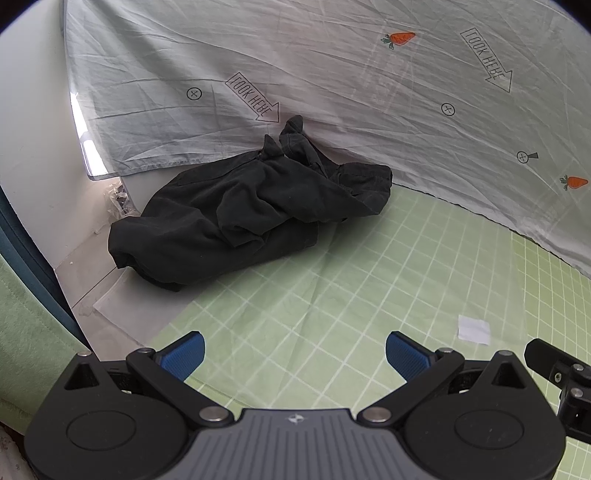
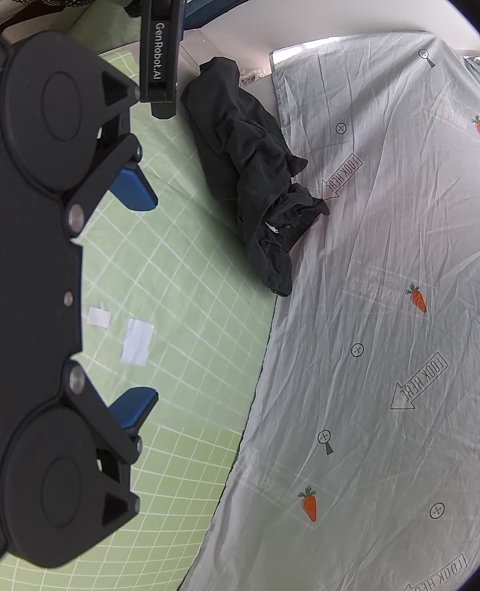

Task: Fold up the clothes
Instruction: 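Move both tools toward the black clothing pile and lower onto it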

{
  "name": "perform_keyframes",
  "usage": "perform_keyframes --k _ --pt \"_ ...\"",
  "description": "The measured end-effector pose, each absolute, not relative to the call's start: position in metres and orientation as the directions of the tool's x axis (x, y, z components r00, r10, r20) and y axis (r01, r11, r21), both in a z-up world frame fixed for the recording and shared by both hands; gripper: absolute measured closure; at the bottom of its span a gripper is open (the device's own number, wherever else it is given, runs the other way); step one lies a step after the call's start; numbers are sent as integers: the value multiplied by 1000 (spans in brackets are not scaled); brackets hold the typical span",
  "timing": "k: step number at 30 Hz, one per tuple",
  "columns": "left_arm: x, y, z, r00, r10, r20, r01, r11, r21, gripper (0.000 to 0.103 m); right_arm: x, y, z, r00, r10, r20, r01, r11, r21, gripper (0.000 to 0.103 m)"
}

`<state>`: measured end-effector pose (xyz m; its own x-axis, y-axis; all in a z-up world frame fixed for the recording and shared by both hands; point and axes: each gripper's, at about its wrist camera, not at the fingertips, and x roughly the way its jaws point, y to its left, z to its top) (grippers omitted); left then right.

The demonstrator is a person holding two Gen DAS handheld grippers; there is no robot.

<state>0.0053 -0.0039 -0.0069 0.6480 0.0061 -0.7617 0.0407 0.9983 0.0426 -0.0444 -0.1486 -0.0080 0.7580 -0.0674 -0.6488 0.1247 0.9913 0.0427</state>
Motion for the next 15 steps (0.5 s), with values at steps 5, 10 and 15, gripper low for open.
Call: perform_keyframes --k 5,10,15 --pt "15 -6 -11 631 6 -776 43 998 43 0 -37 -151 -9 751 -76 -655 134 990 39 0" --pt "29 -5 -17 617 22 -787 40 997 59 0 -25 -155 -13 739 -87 -668 146 989 34 0" --pt "57 7 -24 588 41 -808 13 998 60 0 -1 -159 -16 723 -99 -684 156 987 22 0"
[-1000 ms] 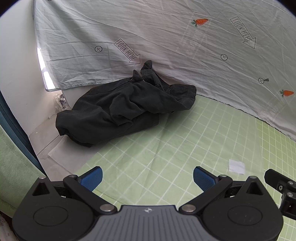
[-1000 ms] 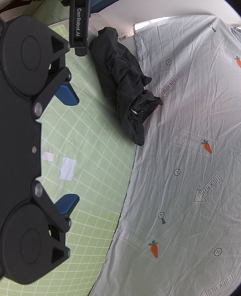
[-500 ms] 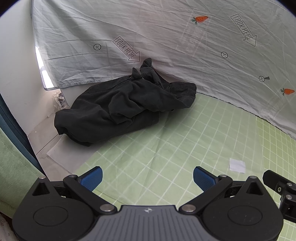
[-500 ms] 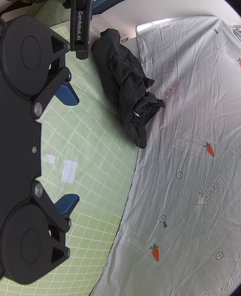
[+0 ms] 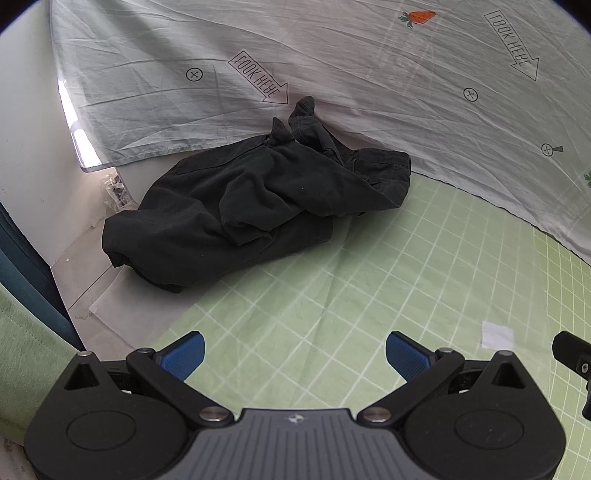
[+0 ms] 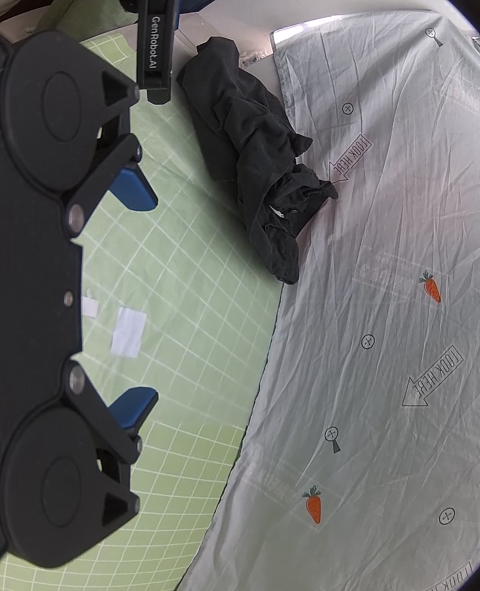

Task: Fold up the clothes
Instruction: 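Move both tools toward the black clothing pile and lower onto it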

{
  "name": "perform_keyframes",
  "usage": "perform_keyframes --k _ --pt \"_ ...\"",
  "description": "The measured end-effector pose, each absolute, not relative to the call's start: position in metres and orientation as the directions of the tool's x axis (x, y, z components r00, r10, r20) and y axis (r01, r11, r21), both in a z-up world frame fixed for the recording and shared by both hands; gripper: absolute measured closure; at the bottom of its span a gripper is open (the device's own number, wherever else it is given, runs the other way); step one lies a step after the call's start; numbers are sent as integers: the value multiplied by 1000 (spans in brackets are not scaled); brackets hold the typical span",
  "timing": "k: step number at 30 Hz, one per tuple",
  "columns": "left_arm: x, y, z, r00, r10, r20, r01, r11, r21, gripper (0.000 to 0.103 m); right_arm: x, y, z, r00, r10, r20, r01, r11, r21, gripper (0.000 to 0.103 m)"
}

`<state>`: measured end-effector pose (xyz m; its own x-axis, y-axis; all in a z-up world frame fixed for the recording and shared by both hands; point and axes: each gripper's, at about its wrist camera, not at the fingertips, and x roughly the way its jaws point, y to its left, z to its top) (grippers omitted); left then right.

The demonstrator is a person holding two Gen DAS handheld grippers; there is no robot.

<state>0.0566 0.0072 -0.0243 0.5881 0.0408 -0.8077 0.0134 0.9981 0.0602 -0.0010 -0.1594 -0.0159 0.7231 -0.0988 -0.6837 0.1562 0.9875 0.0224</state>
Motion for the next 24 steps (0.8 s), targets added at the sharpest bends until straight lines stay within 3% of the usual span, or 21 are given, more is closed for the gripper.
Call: perform_keyframes --k 16,20,24 --pt "206 96 -74 506 244 -827 -206 966 159 1 167 -185 -57 630 -44 -775 155 985 71 0" --pt "242 123 -65 519 212 -828 -265 961 80 1 222 -186 -82 601 11 -799 142 983 120 0" --pt "283 139 -65 541 101 -835 -294 953 -74 1 274 -188 -110 565 69 -822 162 968 193 0"
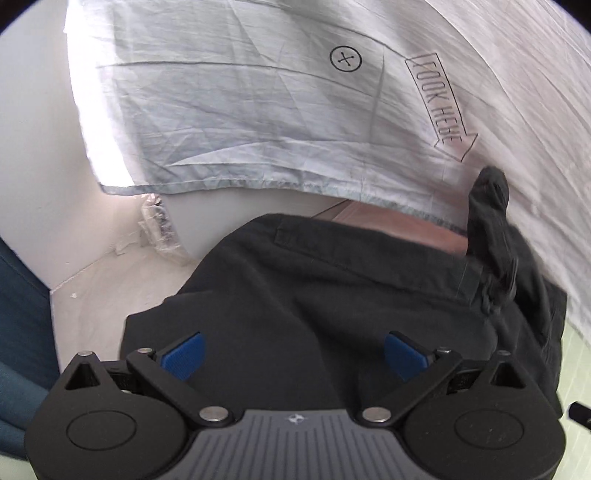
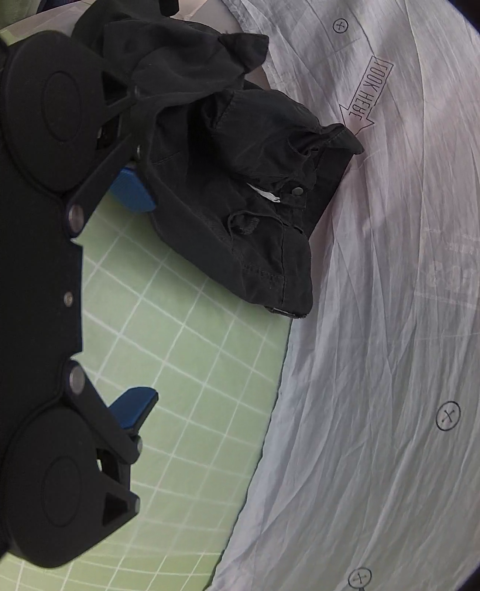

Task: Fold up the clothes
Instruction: 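Move both tools toward the black clothing pile and lower onto it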

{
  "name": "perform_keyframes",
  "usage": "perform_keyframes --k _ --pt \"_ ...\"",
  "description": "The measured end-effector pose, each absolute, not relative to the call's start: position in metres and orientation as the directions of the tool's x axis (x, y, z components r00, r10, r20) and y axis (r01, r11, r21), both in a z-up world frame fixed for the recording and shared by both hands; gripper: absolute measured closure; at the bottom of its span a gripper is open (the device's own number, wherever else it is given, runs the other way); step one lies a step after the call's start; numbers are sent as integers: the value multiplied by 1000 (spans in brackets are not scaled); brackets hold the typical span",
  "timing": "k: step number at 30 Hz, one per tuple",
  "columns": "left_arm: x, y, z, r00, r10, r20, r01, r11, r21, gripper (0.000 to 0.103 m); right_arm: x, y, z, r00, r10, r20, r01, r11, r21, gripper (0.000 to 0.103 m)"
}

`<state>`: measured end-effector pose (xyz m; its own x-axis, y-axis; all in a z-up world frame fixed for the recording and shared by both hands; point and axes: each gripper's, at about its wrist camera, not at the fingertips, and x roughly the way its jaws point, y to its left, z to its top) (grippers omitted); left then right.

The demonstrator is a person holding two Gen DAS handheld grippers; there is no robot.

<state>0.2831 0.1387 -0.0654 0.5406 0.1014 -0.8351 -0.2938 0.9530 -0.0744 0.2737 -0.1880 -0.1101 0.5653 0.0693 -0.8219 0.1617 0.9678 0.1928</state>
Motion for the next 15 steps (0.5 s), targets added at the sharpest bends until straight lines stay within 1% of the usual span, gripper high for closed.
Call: perform_keyframes --k 4,9,10,12,15 --pt "329 150 -82 530 -6 -848 -359 904 -231 1 308 -190 -132 546 123 -829 196 943 269 0" --pt "373 146 -100 509 -76 -857 -398 863 -312 0 337 -186 -150 527 160 -834 200 931 305 0" --pt "380 142 -104 491 -73 -868 -405 863 -301 0 340 -185 -154 523 164 -837 202 930 308 0" --pt "392 130 -114 438 -33 -898 -420 876 -237 0 345 -184 -160 513 172 -841 208 926 316 0" --pt "396 114 -123 408 43 -912 -437 886 -154 0 350 -178 -163 517 167 -840 192 933 303 0"
